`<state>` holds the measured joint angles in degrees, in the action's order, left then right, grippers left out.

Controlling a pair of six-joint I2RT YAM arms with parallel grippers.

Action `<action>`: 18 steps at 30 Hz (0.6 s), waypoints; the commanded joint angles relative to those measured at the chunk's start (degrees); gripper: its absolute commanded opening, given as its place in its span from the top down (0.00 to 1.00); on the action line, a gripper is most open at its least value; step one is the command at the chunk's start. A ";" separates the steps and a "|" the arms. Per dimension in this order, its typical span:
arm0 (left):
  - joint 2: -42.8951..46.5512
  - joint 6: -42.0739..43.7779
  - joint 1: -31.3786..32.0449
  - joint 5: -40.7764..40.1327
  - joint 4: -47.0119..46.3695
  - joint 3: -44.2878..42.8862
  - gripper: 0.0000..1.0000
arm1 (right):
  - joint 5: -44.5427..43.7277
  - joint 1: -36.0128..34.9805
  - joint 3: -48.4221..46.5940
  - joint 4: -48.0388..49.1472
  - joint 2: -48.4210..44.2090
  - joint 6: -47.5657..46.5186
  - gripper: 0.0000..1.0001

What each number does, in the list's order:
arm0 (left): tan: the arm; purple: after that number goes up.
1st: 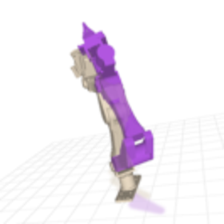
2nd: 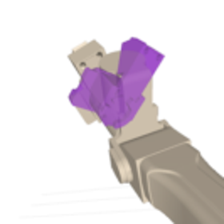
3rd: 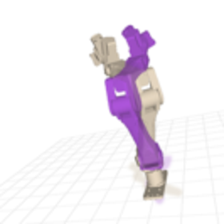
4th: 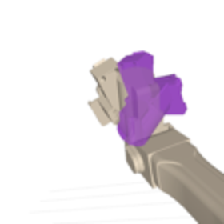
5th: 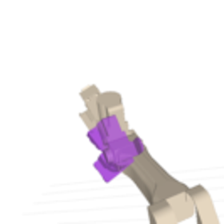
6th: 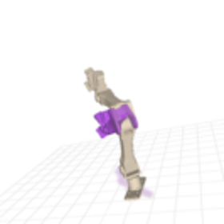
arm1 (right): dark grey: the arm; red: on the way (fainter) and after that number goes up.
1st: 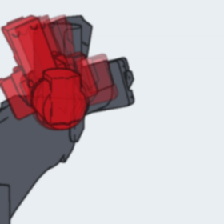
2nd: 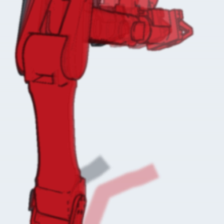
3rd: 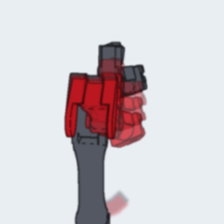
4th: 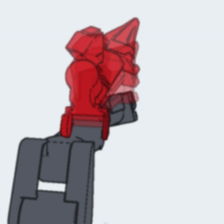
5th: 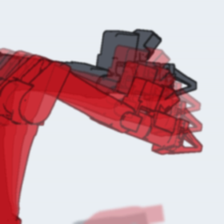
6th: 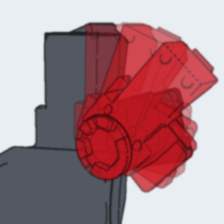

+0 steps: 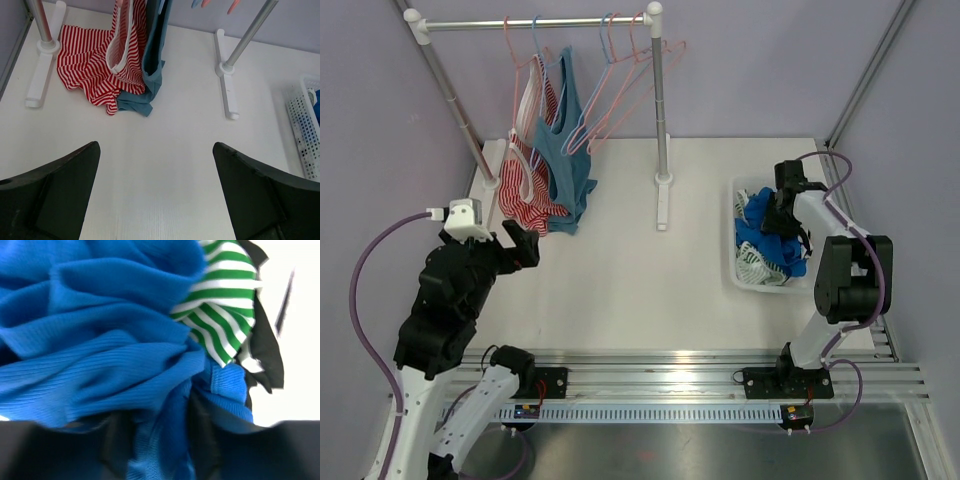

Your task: Remove the tank top from the hanger

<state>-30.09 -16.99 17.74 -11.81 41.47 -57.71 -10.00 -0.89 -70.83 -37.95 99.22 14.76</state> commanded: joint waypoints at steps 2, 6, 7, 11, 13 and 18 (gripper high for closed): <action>-5.50 -0.41 -0.25 -2.33 2.72 -11.79 0.01 | -1.95 -0.17 -4.83 -10.36 -4.82 0.09 0.37; -11.38 -0.15 -0.25 0.29 4.67 -19.97 0.01 | -6.51 -0.17 -13.00 -14.69 -8.77 -0.79 0.00; -12.18 0.12 -0.25 0.91 4.50 -21.37 0.01 | -7.22 -0.26 -14.06 -15.21 -9.39 -1.31 0.01; -18.68 1.17 -0.25 1.88 5.37 -28.32 0.01 | -10.21 -0.26 -16.62 -16.80 -13.51 -1.76 0.01; -23.14 1.79 -0.25 1.97 5.63 -32.98 0.01 | -11.01 -0.26 -15.75 -15.49 -17.73 -2.19 0.01; -32.12 5.12 -0.25 0.83 3.71 -41.94 0.01 | 14.37 -0.26 -5.77 -2.24 -34.30 -0.36 0.00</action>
<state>-57.78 -14.94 17.74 -11.35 47.40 -95.53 -12.08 -0.82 -82.06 -48.23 75.11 13.67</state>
